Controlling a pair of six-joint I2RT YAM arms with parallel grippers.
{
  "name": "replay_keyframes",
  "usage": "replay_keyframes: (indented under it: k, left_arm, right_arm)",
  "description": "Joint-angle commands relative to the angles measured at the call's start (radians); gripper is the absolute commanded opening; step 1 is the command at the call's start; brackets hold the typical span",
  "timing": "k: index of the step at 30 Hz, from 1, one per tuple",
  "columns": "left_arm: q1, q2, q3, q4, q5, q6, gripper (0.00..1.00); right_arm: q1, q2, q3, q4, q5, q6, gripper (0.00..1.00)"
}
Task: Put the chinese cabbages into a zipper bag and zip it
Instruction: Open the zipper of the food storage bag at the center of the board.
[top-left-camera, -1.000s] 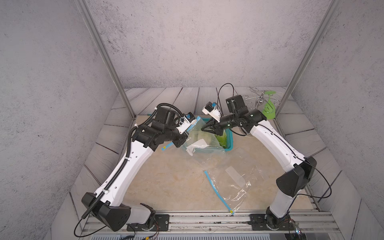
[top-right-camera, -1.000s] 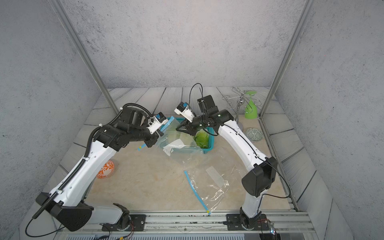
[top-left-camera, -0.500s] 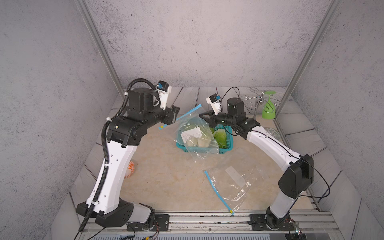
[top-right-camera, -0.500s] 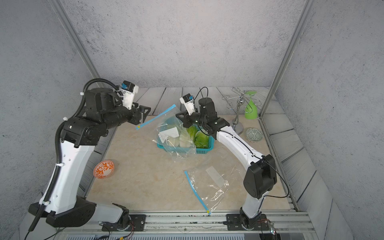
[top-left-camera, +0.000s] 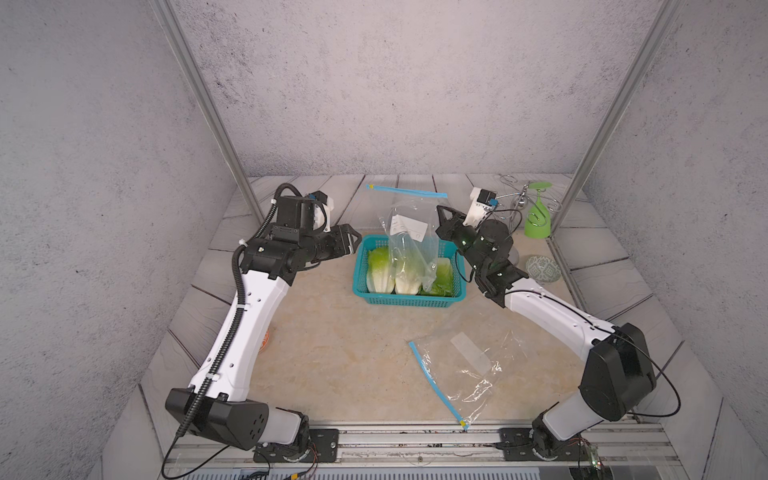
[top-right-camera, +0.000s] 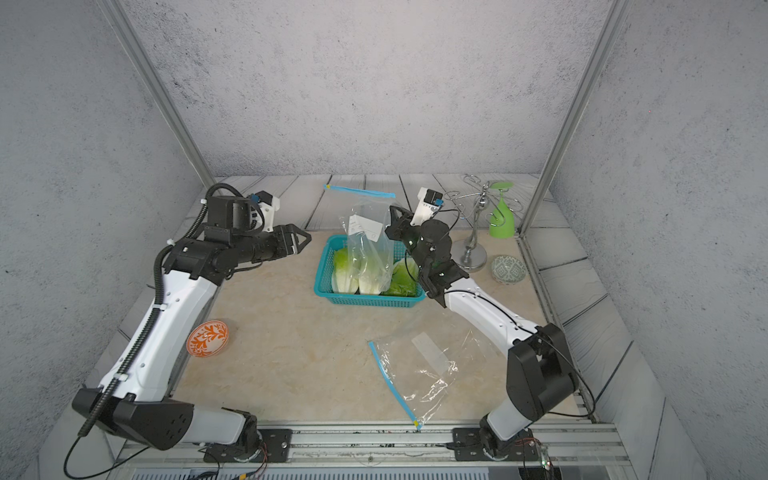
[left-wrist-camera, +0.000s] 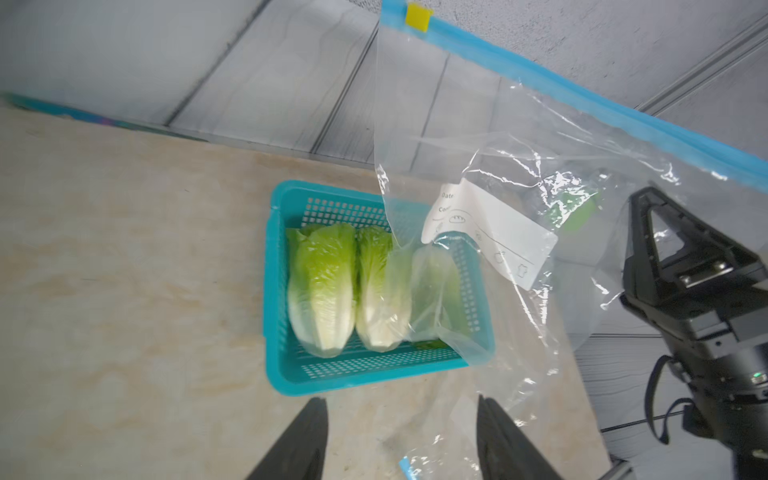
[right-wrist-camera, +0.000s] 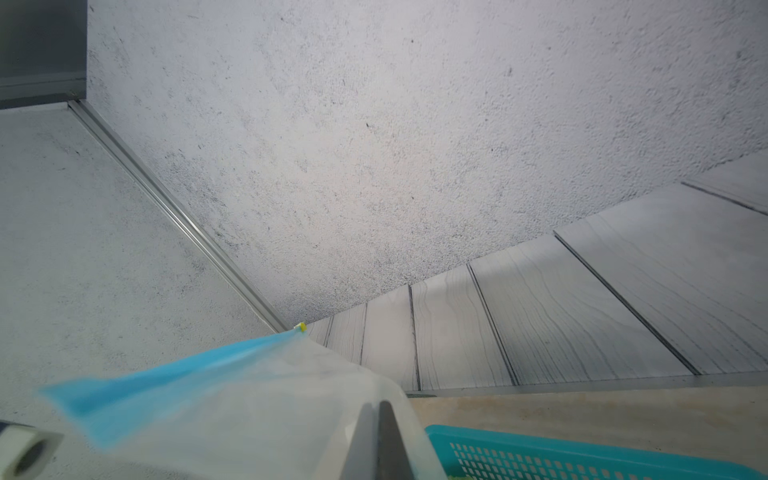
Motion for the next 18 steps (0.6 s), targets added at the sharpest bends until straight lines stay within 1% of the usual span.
replay_keyframes:
  k: [1,3,6,8,11,14,16,18]
  left_arm:
    - [0.005,-0.031,-0.126,0.311,0.211,-0.301,0.66]
    - [0.006,-0.019,-0.188,0.452,0.270,-0.440,0.71]
    - [0.003,0.019,-0.244,0.641,0.308,-0.606,0.78]
    - [-0.007,0.050,-0.260,0.723,0.323,-0.680,0.80]
    - [-0.016,0.071,-0.258,0.761,0.318,-0.718,0.81]
    - [-0.037,0.077,-0.243,0.745,0.293,-0.702,0.81]
    - [-0.052,0.088,-0.239,0.737,0.291,-0.695,0.76]
    - [-0.063,0.087,-0.246,0.739,0.292,-0.692,0.67]
  right_arm:
    - [0.020,-0.053,-0.094,0.104,-0.009,0.002,0.00]
    - [0.026,-0.068,-0.172,0.154,-0.011,-0.021,0.00]
    - [0.032,-0.082,-0.261,0.212,-0.017,-0.038,0.00]
    - [0.034,-0.091,-0.298,0.221,-0.023,-0.032,0.00]
    - [0.040,-0.103,-0.333,0.215,-0.025,-0.031,0.00]
    - [0.043,-0.105,-0.347,0.222,-0.021,-0.016,0.00]
    - [0.045,-0.100,-0.341,0.224,-0.017,-0.009,0.00]
    - [0.048,-0.093,-0.328,0.221,-0.019,-0.004,0.00]
